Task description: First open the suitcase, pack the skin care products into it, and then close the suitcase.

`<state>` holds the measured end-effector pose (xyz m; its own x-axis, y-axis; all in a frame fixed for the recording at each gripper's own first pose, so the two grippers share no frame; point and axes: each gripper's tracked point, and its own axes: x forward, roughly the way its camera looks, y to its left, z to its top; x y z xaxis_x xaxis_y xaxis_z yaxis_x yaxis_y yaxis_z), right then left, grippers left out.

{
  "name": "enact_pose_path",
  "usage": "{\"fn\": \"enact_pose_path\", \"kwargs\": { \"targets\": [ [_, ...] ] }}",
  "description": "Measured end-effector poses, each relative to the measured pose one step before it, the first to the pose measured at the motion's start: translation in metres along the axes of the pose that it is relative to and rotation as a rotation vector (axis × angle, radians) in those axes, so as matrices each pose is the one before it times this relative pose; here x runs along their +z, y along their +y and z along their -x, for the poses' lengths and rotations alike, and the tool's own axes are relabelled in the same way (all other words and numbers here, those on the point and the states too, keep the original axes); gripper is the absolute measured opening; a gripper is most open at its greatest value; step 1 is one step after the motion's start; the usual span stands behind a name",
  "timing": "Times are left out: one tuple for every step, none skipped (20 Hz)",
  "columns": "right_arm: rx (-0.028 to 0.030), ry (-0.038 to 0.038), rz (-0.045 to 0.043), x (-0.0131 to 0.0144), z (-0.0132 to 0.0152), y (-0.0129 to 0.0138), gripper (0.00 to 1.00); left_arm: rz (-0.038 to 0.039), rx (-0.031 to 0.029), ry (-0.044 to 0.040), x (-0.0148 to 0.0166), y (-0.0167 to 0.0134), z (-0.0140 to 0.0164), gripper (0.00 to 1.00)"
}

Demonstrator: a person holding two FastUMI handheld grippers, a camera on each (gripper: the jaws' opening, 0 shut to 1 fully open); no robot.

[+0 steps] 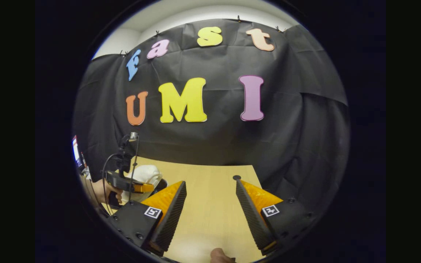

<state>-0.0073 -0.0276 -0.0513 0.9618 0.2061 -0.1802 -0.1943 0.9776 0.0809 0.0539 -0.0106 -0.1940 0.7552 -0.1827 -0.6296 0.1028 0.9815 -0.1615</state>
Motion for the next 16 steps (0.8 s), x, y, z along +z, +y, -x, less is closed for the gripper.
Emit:
{"fn": "enact_pose_path", "kwargs": {
  "targets": [
    [-0.00199,0.00832,-0.0013,-0.0028,-0.00074,-0.00359,0.81,-0.00849,0.01119,0.02195,-0.00674,-0.00383,-0.00571,0.03],
    [-0.00654,0.00487,-0.00145,-0.00301,0.00112,-0.00757,0.81,-0.01023,0.02435,0.01664,-0.00626,0.00037,-0.00548,0.04],
    [-0.00376,0.00294,-0.00607,-0.00074,-0.00196,-0.00302,0.81,-0.0041,0.02577,0.00432,-0.00122,0.00031,-0.00346,0.04],
    [-0.00224,0.00396,-0.00934,-0.00098,-0.00222,-0.00171,0.81,-0.00877,0.00893,0.01355,-0.00331,-0.00409,-0.00605,0.06],
    [-0.00132,0.00847,-0.00854,-0.00252,-0.00318,-0.00023,0.81,-0.00897,0.01466,0.01314,-0.00294,-0.00392,-0.00486,0.08],
    [-0.0007,0.01089,-0.007,-0.00359,-0.00339,0.00059,0.79,-0.00406,0.01195,0.01161,-0.00307,-0.00182,-0.00449,0.1],
    [0.00166,0.01029,-0.005,-0.00306,-0.00228,0.00156,0.79,-0.00435,0.00653,0.00974,-0.0019,-0.00159,-0.00225,0.11],
    [-0.00076,0.01096,-0.00457,-0.00277,-0.00296,0.00134,0.79,-0.00216,0.00752,0.00207,0.00029,-0.00033,-0.00095,0.11],
    [0.00166,0.00678,-0.00376,-0.00182,-0.00154,0.00173,0.79,0.01349,-0.00726,-0.00589,0.00014,-0.00451,0.00016,0.13],
    [0.0011,0.00102,-0.00237,-0.00096,-0.0014,0.00213,0.81,0.02711,-0.02483,-0.01358,0.00317,-0.00548,0.00002,0.17],
    [-0.00074,0.00035,0.00059,-0.00059,-0.00132,0.00194,0.79,0.03826,-0.04787,-0.00467,0.00087,-0.00921,0.00092,0.3],
    [-0.00222,0.00134,0.00293,0.00056,-0.00229,0.00195,0.81,0.03828,-0.01716,-0.01643,0.00464,-0.00494,0.00263,0.39],
    [-0.00182,0.00044,0.00094,0.00016,-0.00142,0.00256,0.81,0.02017,-0.01602,-0.02155,0.00628,-0.00408,0.00429,0.48],
    [-0.00174,-0.00266,-0.00233,0.00262,-0.00165,0.00333,0.81,0.00435,-0.00268,-0.03158,0.01052,-0.00118,0.00737,0.63],
    [-0.00193,-0.0042,-0.00128,0.003,-0.00084,0.00374,0.81,-0.00294,-0.00053,-0.02438,0.00868,0.00235,0.01114,0.61],
    [-0.00253,-0.00584,0.0029,0.00332,-0.00102,0.00457,0.81,-0.00722,0.00956,-0.03014,0.00994,0.00182,0.01307,0.69]
  ]
}}
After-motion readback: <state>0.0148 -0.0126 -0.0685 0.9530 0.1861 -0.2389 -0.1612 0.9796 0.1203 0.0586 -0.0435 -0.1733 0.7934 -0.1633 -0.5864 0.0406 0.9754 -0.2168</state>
